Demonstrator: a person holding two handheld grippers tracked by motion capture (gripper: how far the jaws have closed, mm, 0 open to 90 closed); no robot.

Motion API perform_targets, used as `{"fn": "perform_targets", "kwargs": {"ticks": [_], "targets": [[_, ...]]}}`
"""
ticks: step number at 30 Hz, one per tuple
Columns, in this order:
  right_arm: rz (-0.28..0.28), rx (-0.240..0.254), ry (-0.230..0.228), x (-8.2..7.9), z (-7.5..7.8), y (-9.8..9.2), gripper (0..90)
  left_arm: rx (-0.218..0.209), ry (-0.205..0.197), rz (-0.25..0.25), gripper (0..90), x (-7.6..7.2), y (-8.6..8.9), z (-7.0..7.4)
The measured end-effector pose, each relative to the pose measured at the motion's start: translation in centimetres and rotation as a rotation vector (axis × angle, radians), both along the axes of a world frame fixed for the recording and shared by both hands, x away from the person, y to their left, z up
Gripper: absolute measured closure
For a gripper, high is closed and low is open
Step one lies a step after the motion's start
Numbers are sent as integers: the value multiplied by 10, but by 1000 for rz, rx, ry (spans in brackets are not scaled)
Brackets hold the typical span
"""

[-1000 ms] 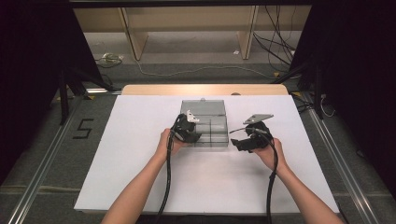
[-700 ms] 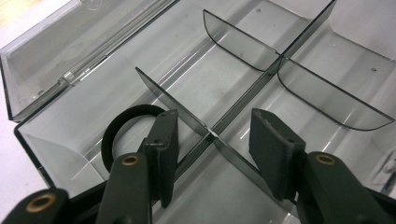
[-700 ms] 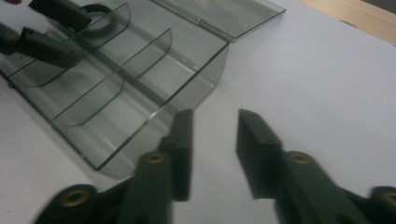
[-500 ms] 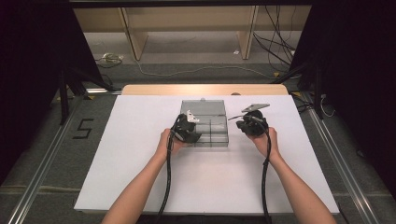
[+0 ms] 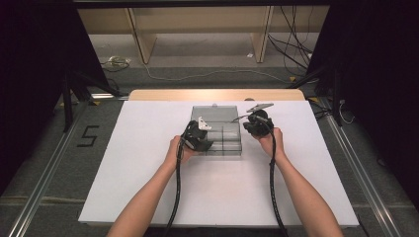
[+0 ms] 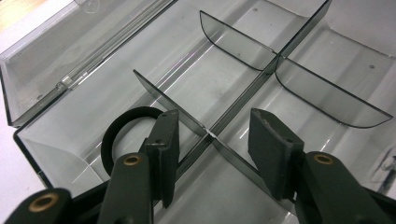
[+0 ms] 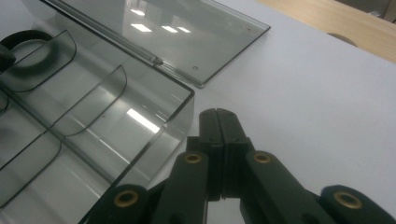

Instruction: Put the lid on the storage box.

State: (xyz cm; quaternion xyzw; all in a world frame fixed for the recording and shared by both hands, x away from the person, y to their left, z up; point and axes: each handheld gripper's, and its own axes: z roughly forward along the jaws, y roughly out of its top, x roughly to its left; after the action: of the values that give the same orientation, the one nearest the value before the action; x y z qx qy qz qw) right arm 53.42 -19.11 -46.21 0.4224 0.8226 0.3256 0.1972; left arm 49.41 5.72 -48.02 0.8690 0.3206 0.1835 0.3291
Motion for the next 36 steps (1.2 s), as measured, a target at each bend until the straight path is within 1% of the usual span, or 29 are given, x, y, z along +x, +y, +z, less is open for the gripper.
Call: {"fn": "perform_targets", "kwargs": {"ticks": [4,7,11,12,17,19,23,24,25,27,31,36], "targets": [[-4,-7,2,7,-4,4,900,3,-2,-4,539,0,0,0],[-5,4,5,12,-5,6,900,4,-2,-5,541,0,0,0],[-7,6,10,17,-8,10,900,6,-2,-7,541,0,0,0],[-7,1,16,18,-9,10,900,5,-2,-7,541,0,0,0],[-11,2,18,22,-13,12,900,11,-5,-14,545,-1,0,0],[-13,15,22,25,-15,12,900,10,-6,-14,546,-1,0,0],[-13,6,30,30,-17,15,900,14,-10,-18,548,-1,-1,0],[-14,4,29,31,-17,16,900,5,-13,-12,559,-1,-1,0],[-18,2,30,32,-17,16,900,5,-16,-13,571,-2,-1,0],[-23,18,28,34,-18,14,900,5,-16,-14,572,-2,-1,0],[-22,6,32,37,-20,16,900,6,-15,-13,572,-2,-1,0],[-25,17,33,39,-23,17,900,8,-17,-14,573,-2,-1,0]]}}
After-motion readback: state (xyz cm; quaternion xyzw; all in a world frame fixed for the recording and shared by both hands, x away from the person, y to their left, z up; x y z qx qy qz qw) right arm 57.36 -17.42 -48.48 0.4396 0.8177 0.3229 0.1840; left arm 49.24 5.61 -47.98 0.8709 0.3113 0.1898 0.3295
